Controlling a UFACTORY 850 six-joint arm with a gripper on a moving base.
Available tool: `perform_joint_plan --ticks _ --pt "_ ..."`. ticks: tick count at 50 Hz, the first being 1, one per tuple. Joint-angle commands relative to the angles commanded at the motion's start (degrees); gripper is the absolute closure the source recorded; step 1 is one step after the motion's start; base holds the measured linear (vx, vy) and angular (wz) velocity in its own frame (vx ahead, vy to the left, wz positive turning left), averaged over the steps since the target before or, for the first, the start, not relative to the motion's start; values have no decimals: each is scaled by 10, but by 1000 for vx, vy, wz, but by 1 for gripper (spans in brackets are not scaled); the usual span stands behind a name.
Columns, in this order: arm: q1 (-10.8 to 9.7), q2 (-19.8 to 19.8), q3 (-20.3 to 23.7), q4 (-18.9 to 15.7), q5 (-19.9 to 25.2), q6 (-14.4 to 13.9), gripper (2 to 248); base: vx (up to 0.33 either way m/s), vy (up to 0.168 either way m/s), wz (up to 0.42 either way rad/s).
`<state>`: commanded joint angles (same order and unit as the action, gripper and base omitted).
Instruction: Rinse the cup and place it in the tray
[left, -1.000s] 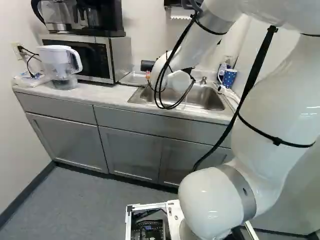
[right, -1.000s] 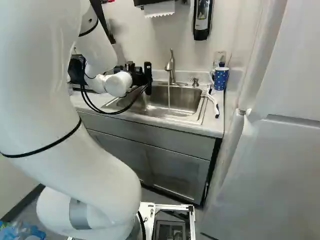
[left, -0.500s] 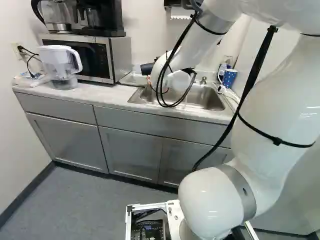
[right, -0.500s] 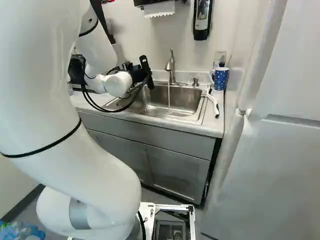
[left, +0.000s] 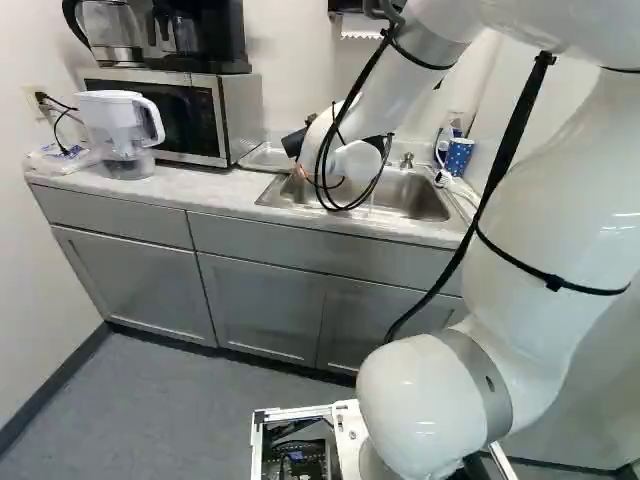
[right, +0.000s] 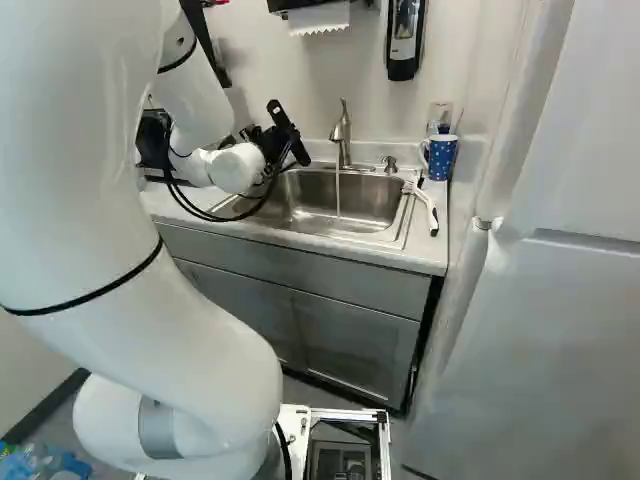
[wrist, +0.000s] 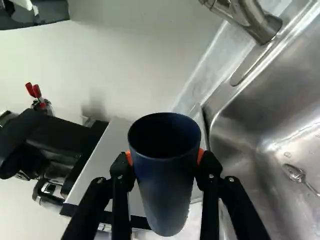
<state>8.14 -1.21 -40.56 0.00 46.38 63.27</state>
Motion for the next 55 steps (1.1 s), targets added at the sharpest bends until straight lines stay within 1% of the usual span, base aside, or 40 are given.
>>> perform_joint_plan --ticks 55 --pt "0 0 0 0 0 -331 124 0 0 0"
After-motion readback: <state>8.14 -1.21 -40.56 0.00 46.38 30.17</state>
